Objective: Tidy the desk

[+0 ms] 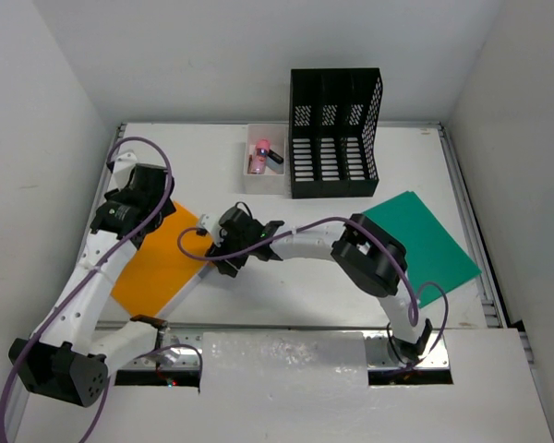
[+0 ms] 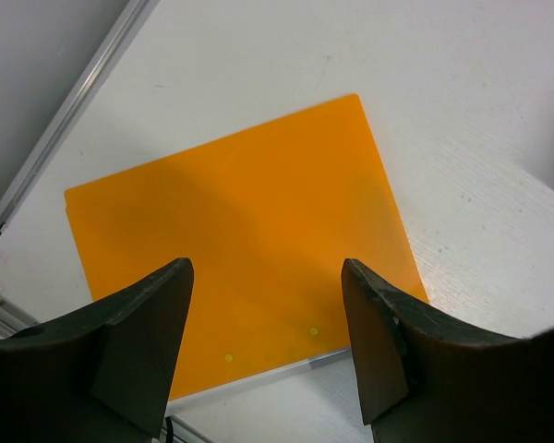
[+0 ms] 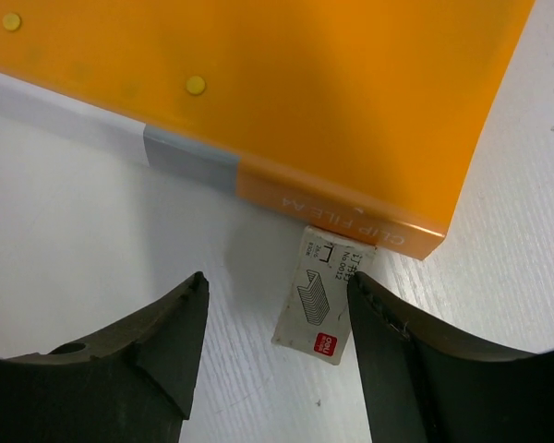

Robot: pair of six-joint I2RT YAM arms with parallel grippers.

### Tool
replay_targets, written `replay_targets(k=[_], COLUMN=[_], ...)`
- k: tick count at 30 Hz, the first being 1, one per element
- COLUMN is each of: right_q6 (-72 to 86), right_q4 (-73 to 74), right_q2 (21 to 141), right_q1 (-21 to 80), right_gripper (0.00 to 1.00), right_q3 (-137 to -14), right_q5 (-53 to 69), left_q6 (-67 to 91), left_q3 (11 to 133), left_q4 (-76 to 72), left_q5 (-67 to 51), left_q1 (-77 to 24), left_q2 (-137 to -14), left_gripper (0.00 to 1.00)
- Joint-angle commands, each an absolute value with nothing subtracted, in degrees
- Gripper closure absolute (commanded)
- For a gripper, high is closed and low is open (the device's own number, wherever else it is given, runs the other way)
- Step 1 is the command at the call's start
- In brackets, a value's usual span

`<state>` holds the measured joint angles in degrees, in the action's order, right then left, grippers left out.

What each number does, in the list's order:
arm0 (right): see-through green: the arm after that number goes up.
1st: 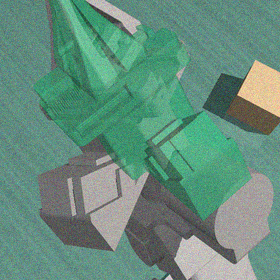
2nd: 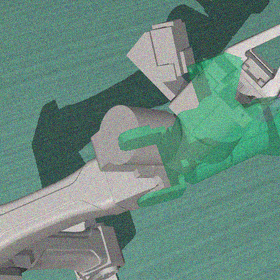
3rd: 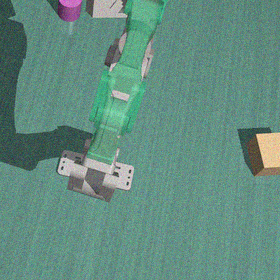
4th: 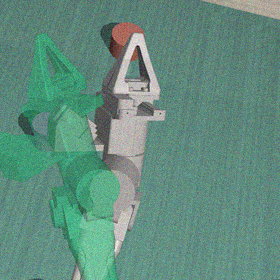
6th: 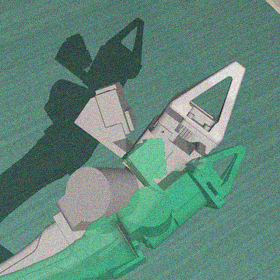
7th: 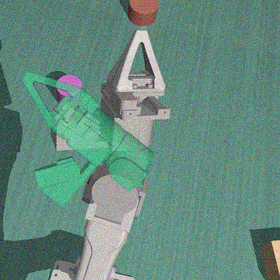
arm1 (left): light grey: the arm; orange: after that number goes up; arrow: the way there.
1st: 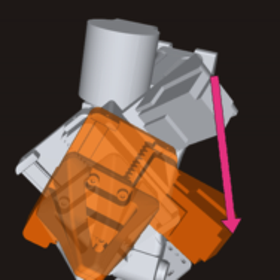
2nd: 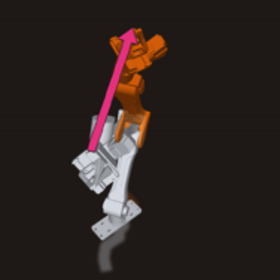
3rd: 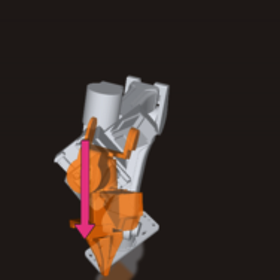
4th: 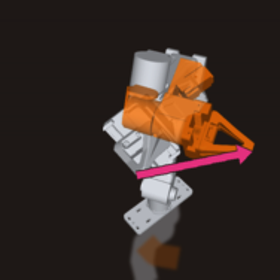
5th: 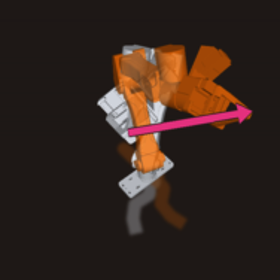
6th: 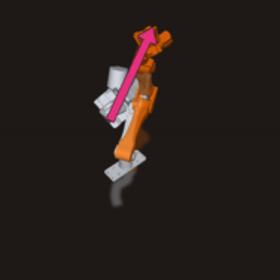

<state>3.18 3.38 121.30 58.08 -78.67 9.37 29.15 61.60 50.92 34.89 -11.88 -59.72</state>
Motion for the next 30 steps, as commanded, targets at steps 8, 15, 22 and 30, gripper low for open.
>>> replay_targets(k=[8, 15, 22, 30], right_q6=[0.4, 1.5, 4.7, 7.3], right_q4=[2.0, 1.3, -1.4, -0.2], right_q2=[114.9, 118.8, 121.6, 120.7], right_q1=[58.8, 58.8, 58.8, 58.8], right_gripper=[0.38, 0.38, 0.39, 0.93], right_q3=[-76.1, -76.3, -75.5, -74.4], right_q5=[2.0, 0.4, 0.2, -2.4], left_q6=[28.4, 28.0, 27.4, 27.2], left_q3=[62.1, 62.1, 62.5, 61.7], left_q4=[51.3, 51.5, 52.1, 51.9], left_q5=[35.0, 35.4, 36.5, 37.0], left_q1=[-11.8, -11.8, -11.8, -11.7], left_q2=[-58.4, -58.3, -58.3, -57.9], left_gripper=[0.37, 0.37, 0.36, 0.36])
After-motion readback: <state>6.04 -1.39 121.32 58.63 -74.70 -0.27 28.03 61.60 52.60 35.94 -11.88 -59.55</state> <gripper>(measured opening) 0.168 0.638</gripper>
